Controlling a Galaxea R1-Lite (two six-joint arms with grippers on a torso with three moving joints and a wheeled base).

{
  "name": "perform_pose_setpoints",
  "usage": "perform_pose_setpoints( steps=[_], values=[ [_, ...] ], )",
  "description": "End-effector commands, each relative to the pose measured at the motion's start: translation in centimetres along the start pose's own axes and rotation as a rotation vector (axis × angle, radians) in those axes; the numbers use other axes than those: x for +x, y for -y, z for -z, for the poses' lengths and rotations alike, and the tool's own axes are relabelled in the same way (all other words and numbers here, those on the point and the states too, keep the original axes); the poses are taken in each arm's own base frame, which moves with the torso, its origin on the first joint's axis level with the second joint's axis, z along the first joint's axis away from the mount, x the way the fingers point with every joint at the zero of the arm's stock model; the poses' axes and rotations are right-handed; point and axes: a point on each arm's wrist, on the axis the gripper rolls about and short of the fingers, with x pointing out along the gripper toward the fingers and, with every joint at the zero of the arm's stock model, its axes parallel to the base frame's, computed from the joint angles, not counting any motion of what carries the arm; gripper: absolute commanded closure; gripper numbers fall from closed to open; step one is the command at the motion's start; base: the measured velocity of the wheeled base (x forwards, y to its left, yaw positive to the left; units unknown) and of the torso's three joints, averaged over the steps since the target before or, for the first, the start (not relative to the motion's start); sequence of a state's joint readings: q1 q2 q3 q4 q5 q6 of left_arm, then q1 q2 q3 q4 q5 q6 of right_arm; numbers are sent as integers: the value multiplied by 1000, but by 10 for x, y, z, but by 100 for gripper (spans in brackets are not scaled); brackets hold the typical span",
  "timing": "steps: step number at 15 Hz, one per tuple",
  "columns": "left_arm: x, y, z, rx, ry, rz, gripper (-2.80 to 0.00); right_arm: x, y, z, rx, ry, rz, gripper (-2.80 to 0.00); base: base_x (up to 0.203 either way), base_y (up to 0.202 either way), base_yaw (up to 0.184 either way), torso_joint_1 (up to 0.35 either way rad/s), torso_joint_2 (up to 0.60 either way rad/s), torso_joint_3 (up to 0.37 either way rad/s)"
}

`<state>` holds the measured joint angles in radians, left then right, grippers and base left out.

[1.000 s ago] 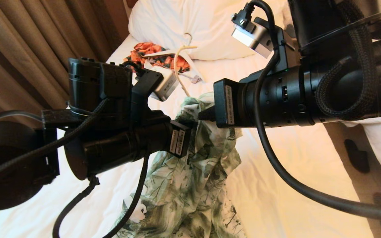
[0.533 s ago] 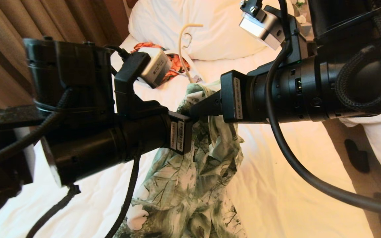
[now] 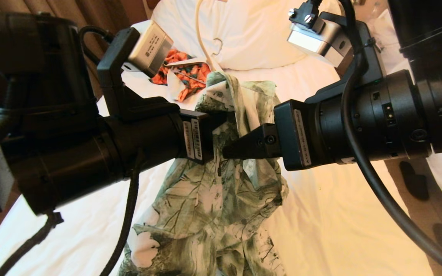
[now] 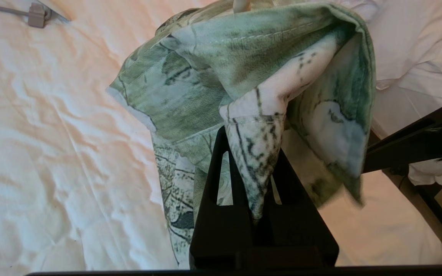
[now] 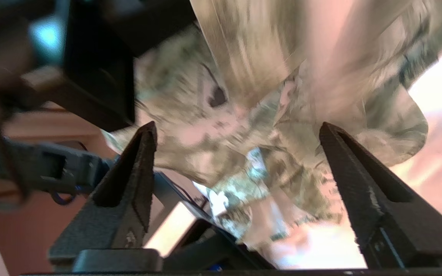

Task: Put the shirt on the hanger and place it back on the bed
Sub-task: Hook the other side of the shirt onto the hanger, then take the clothes hanger out of the clothes

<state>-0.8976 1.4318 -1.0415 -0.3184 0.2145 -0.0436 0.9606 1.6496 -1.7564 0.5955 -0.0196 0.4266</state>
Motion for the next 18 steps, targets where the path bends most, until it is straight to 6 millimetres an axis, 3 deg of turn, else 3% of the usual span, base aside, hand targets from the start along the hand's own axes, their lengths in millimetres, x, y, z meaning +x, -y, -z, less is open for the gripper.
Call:
perform_pose_setpoints(
  steps=[1,5,8,9,13,18],
  values=[
    [-7,0,-5,-5,24,4,0,-2,0,1,-4,-8,3,-280,0,0,0,0,0,0],
    [-14,0,-10,-6,44,8,0,-13,3,7,-4,-53,22,-280,0,0,0,0,0,0],
    [-18,-1,-12,-9,52,11,0,-32,3,5,-3,-24,12,-280,0,0,0,0,0,0],
    [-19,-1,-11,-7,52,12,0,-44,2,0,-2,16,-4,0,0,0,0,0,0,0],
    [-17,-1,-8,-3,40,13,0,-70,-6,-32,9,199,-61,0,0,0,0,0,0,0],
    [-12,5,-5,3,24,32,0,-62,-15,-57,53,401,-124,0,0,0,0,0,0,0]
  ],
)
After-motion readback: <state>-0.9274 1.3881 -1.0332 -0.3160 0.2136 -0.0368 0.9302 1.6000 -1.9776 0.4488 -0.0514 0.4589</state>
